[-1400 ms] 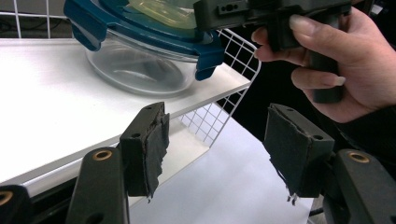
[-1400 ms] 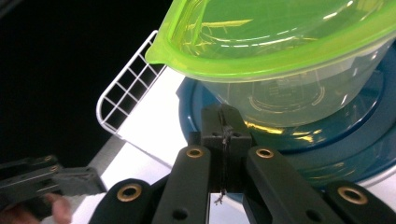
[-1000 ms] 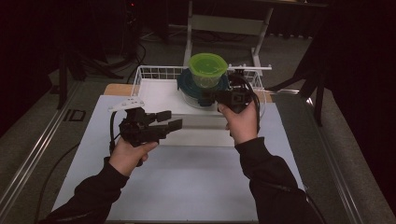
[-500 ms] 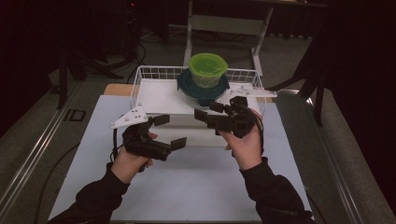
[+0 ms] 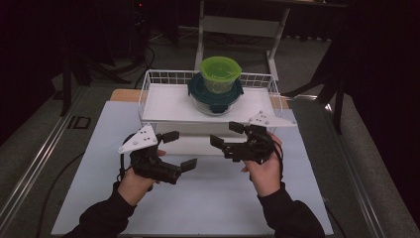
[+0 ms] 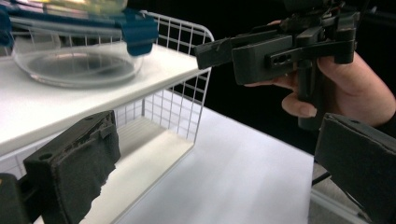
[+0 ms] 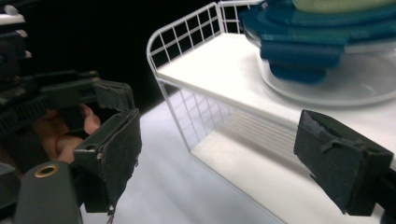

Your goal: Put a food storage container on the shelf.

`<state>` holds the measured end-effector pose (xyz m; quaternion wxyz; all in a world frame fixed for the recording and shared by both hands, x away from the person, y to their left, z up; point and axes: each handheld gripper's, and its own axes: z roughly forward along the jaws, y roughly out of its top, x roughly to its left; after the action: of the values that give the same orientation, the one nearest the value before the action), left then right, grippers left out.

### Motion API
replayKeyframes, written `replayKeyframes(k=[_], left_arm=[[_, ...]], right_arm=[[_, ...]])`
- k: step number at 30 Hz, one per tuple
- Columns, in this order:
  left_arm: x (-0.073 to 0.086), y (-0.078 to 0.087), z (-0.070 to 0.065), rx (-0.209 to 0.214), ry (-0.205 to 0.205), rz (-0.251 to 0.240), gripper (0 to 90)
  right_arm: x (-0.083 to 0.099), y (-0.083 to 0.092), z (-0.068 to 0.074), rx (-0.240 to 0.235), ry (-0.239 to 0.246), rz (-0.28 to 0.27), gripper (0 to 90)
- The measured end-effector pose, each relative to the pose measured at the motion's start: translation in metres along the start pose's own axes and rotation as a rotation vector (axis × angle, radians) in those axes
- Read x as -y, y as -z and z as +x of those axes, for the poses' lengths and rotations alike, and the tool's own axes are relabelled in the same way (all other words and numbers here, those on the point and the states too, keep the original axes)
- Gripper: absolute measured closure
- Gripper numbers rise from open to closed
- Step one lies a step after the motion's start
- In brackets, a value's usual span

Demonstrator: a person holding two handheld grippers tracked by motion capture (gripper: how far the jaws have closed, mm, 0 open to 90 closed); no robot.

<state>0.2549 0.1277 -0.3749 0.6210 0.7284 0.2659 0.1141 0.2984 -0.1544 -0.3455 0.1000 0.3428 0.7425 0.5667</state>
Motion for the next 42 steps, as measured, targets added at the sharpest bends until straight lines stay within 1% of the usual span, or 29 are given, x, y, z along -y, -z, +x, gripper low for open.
replayKeyframes(k=[6, 8, 9, 11, 13, 14, 15, 17, 18, 19, 20, 22, 29, 32, 34, 36, 38, 40, 42], left_arm=[[0.012, 0.002, -0.002, -0.013, -0.015, 0.007, 0.0], [0.016, 0.002, -0.003, -0.008, -0.01, 0.008, 0.0], [0.019, 0.002, -0.004, -0.006, -0.01, 0.01, 0.0], [0.026, 0.001, -0.006, -0.003, -0.016, 0.018, 0.0], [0.033, 0.0, -0.008, -0.005, -0.026, 0.04, 0.0], [0.037, -0.001, -0.008, -0.004, -0.027, 0.044, 0.0], [0.041, -0.002, -0.008, 0.001, -0.027, 0.046, 0.0], [0.048, -0.003, -0.009, 0.007, -0.025, 0.043, 0.0], [0.051, -0.004, -0.01, 0.007, -0.027, 0.046, 0.0], [0.054, -0.004, -0.01, 0.013, -0.028, 0.039, 0.0], [0.058, -0.005, -0.011, 0.015, -0.033, 0.038, 0.0], [0.064, -0.006, -0.012, 0.008, -0.045, 0.051, 0.0], [0.083, -0.007, -0.013, 0.013, -0.024, 0.077, 0.0], [0.092, -0.008, -0.014, 0.015, -0.025, 0.095, 0.0], [0.095, -0.007, -0.014, 0.021, -0.028, 0.095, 0.0], [0.097, -0.007, -0.014, 0.023, -0.035, 0.085, 0.0], [0.097, -0.006, -0.013, 0.023, -0.042, 0.08, 0.0], [0.097, -0.005, -0.013, 0.02, -0.049, 0.083, 0.0], [0.098, -0.004, -0.013, 0.016, -0.049, 0.074, 0.0]], right_arm=[[0.023, 0.003, -0.006, -0.006, -0.003, 0.009, 14.8], [0.031, 0.004, -0.008, 0.0, 0.001, 0.008, 14.8], [0.034, 0.005, -0.009, -0.008, 0.002, 0.009, 14.8], [0.043, 0.007, -0.011, -0.004, -0.001, 0.004, 15.0], [0.051, 0.009, -0.013, -0.011, -0.009, 0.005, 14.9], [0.056, 0.01, -0.014, -0.008, -0.009, 0.007, 15.0], [0.06, 0.01, -0.015, -0.005, -0.01, 0.008, 15.0], [0.068, 0.012, -0.018, -0.013, -0.022, 0.011, 15.0], [0.072, 0.012, -0.019, -0.007, -0.024, 0.014, 15.1], [0.076, 0.013, -0.02, -0.003, -0.022, 0.019, 15.2], [0.079, 0.013, -0.021, -0.005, -0.022, 0.021, 15.2], [0.086, 0.015, -0.023, -0.003, -0.023, 0.026, 15.2], [0.112, 0.023, -0.028, 0.018, -0.041, 0.04, 15.3], [0.122, 0.025, -0.03, 0.025, -0.044, 0.053, 15.4], [0.128, 0.027, -0.032, 0.041, -0.036, 0.07, 15.4], [0.135, 0.029, -0.033, 0.051, -0.034, 0.07, 15.4], [0.14, 0.031, -0.034, 0.06, -0.019, 0.084, 15.4], [0.143, 0.033, -0.035, 0.065, -0.016, 0.077, 15.4], [0.144, 0.034, -0.037, 0.073, -0.01, 0.078, 15.4]])
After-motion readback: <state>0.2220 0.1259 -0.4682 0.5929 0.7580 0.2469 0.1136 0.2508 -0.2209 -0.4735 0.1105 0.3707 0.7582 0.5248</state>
